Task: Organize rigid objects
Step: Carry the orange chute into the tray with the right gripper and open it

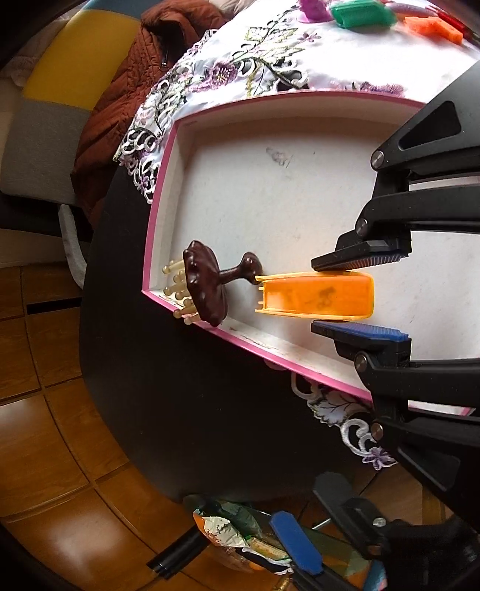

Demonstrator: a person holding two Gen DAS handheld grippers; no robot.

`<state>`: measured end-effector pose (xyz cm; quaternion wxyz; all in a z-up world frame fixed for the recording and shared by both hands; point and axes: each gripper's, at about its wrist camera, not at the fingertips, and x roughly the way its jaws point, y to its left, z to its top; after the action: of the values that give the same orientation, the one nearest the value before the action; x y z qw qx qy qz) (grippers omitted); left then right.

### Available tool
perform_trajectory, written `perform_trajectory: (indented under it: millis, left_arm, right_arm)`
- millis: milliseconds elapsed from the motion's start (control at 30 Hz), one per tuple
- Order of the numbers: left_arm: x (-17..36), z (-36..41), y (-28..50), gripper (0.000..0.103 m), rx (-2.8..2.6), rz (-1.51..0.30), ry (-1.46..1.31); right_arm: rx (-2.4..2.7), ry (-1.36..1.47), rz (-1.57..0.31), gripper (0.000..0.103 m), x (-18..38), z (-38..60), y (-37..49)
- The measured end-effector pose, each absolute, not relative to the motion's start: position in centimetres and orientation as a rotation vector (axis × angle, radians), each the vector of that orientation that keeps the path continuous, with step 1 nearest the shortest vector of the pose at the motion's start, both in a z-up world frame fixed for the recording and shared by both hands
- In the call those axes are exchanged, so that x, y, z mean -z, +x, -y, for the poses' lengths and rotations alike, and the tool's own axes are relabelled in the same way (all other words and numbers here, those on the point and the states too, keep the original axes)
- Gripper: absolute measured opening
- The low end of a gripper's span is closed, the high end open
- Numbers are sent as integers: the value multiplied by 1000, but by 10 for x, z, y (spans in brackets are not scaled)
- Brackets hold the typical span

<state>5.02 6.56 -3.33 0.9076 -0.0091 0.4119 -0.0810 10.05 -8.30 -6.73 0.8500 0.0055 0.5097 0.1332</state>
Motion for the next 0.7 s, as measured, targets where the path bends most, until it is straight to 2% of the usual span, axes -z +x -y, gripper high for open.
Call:
perform_trajectory:
  millis: [700]
  left_arm:
    - [40, -75, 52, 66, 145, -864, -36]
  right_arm:
    - [-258, -20, -1084, 28, 82, 56, 106]
